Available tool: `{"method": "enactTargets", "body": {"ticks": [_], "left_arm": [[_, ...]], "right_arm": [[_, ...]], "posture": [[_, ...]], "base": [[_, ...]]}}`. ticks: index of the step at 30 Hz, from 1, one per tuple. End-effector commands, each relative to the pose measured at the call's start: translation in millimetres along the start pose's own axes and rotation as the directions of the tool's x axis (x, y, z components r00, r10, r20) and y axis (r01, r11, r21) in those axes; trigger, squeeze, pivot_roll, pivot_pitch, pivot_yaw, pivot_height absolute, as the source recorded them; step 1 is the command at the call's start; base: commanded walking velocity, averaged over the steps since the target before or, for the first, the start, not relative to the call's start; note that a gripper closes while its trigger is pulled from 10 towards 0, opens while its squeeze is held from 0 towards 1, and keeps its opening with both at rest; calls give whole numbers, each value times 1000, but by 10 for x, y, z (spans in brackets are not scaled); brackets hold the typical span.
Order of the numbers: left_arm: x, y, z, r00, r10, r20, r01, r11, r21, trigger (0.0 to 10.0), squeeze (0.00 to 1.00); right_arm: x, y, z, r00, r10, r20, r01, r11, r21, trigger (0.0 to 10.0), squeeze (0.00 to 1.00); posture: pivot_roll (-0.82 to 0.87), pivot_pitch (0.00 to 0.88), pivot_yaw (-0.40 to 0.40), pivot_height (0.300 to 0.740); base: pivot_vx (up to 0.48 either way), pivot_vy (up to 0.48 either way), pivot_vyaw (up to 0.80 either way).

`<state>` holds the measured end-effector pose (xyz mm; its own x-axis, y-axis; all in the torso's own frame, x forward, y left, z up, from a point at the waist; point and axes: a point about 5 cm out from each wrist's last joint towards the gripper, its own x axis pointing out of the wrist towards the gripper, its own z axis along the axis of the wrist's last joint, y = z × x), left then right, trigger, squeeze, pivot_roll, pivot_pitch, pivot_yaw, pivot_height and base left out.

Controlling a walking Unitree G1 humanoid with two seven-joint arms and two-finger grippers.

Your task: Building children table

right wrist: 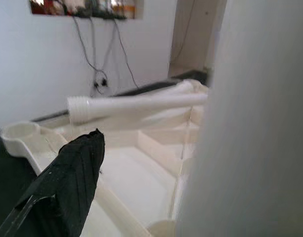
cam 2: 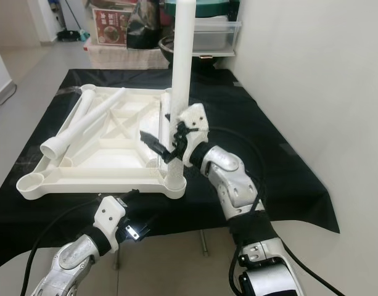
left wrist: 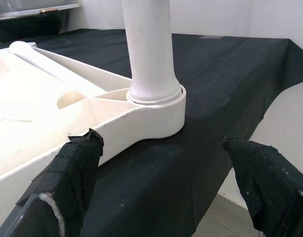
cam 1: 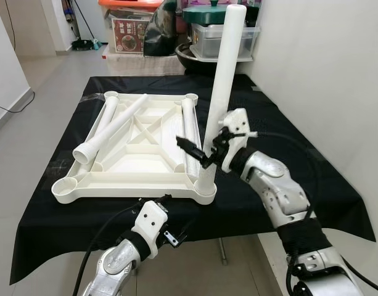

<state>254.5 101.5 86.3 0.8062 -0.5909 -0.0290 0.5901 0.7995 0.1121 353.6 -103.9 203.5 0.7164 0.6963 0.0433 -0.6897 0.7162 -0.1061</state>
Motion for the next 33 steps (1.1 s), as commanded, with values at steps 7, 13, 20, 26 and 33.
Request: {"method": "enactTargets", "body": {"ticks": [7,13,20,26,33], "left_arm": [[-22,-7,-44,1000,5,-16,-5,1000,11,10000,0],[-18,-22,-33,1000,8,-13,-8,1000,6,10000,0],[-34,-11,-57,1000,9,-24,-8,1000,16,10000,0],[4,-16,-33,1000,3,-20,-2,1000,19,10000,0],[23,4,-39,1000,-11,-23,12,1000,29,10000,0]], "right_arm": [[74,-214,-59,992,-118,-49,122,989,84,0,0],[-47,-492,-268,859,-466,-214,488,870,64,0,0],[-144,-452,-416,676,-676,-293,730,670,135,0,0],[112,245,-420,702,-637,-319,710,660,245,10000,0],[233,386,-284,777,-588,-225,629,723,285,10000,1000]], "posture": [[62,0,-90,740],[61,0,-90,740],[56,0,-89,740],[51,0,-60,740],[39,0,-62,740]], "base": [[0,0,0],[0,0,0],[0,0,0],[0,0,0],[0,0,0]]}}
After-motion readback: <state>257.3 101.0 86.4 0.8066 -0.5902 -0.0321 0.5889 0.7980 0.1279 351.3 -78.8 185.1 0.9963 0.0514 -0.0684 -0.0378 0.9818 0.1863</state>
